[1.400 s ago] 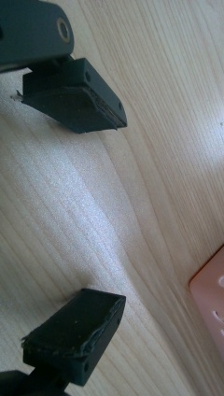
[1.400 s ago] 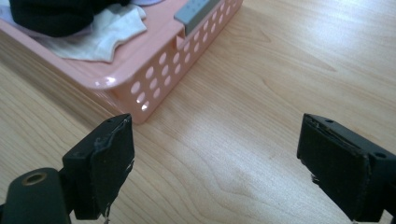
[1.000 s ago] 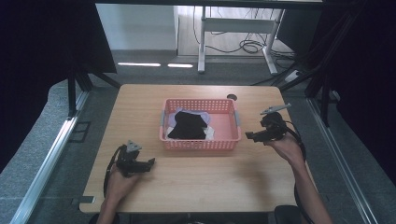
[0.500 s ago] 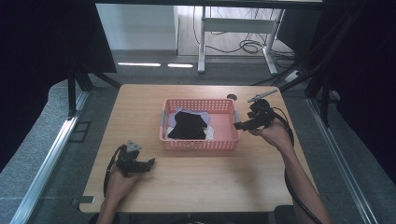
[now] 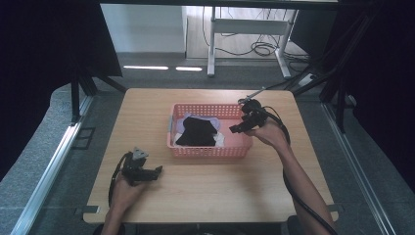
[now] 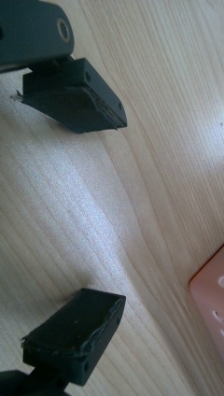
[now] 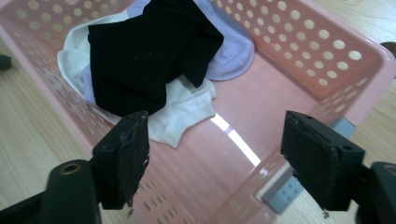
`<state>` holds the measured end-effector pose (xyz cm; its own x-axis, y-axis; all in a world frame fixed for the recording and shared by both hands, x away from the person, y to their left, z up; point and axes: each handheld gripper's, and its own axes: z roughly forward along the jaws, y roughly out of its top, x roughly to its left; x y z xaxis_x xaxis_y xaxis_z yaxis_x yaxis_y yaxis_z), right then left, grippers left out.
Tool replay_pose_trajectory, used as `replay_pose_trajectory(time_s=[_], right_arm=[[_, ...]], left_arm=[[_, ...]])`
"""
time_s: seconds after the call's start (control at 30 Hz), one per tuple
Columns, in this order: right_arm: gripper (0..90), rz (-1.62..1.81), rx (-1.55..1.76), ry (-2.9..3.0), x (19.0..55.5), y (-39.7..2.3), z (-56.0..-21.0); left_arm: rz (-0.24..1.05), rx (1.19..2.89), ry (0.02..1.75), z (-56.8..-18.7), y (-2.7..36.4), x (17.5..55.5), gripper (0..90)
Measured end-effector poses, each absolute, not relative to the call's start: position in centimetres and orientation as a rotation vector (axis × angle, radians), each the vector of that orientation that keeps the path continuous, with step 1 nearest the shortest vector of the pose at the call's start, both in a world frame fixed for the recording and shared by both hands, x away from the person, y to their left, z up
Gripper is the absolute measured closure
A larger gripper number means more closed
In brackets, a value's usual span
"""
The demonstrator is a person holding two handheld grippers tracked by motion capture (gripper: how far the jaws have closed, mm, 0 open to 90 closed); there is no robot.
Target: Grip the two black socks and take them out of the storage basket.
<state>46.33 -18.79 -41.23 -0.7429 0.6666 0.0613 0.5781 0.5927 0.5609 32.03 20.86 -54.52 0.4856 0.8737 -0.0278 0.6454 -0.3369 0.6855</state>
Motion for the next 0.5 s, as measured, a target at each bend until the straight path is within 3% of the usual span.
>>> replay_pose_trajectory(time_s=[0.5], right_arm=[[37.7,0.754,0.926,2.78,47.7,-14.6,-43.1]], left_arm=[[0.461,2.094,1.247,-54.5,20.9,32.0,13.5]])
